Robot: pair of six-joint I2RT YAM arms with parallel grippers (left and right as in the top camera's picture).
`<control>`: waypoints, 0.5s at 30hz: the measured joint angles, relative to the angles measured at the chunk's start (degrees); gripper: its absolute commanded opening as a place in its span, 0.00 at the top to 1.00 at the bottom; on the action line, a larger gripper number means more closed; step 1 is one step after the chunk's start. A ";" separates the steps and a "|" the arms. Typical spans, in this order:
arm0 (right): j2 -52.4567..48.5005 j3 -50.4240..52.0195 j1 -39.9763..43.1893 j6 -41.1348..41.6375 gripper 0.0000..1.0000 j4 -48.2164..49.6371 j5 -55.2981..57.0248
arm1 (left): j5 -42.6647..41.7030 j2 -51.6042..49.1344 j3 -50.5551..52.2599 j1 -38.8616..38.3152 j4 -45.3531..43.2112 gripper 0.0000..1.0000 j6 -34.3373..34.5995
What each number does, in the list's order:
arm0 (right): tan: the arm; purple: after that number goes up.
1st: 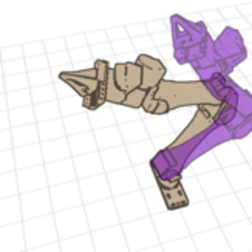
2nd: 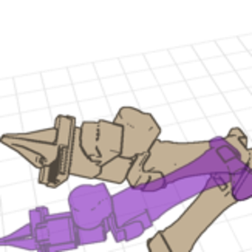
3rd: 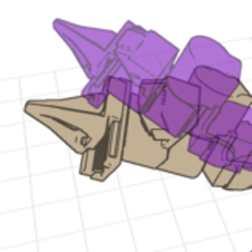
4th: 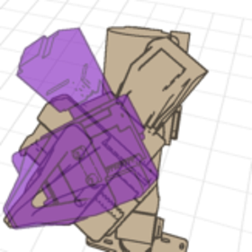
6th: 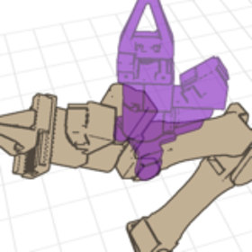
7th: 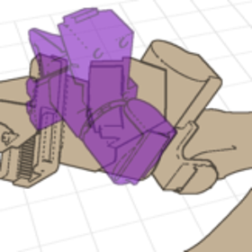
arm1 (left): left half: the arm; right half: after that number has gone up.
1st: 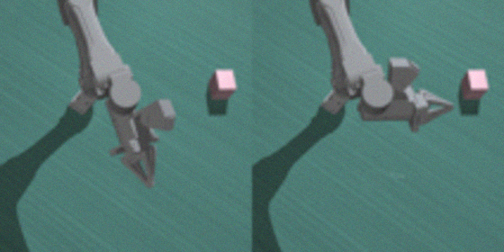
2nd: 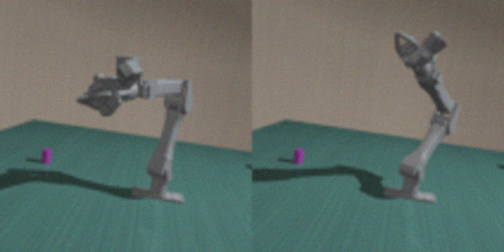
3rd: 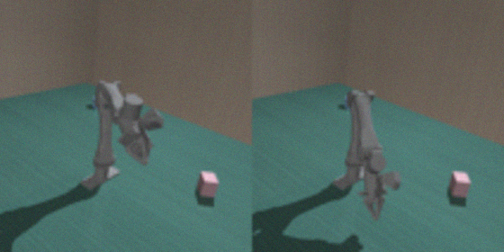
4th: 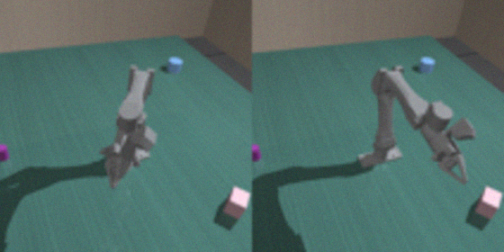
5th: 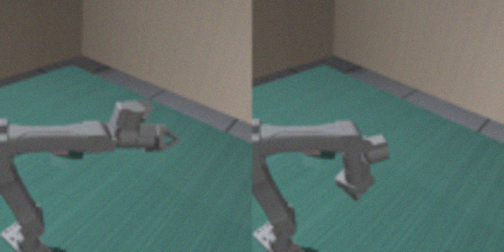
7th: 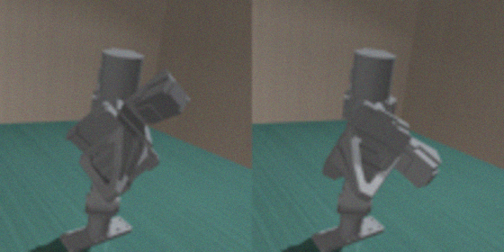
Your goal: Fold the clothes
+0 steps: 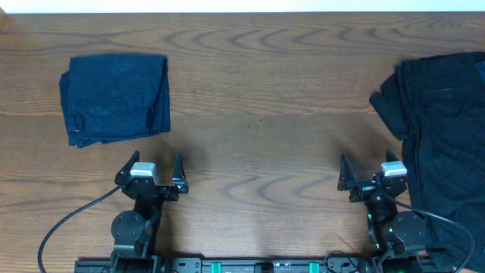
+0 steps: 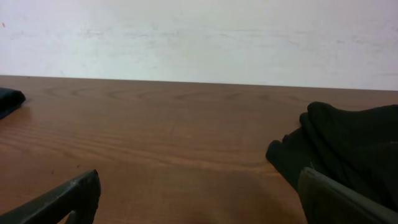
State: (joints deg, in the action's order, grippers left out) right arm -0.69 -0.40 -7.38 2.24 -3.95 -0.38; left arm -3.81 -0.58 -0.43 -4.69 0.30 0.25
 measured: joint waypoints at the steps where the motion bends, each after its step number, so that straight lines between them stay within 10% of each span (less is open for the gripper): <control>1: 0.00 0.00 0.00 0.00 0.01 -0.02 0.00 | 0.09 0.00 -0.07 0.00 0.35 0.02 -0.70; 15: 0.00 0.00 0.00 0.02 0.01 0.00 0.00 | 0.37 0.00 -0.24 0.00 0.79 0.02 -9.49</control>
State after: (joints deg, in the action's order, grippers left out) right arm -0.69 -0.40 -7.38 2.26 -3.95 -0.38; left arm -3.44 -0.58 -0.67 -4.69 1.08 -9.23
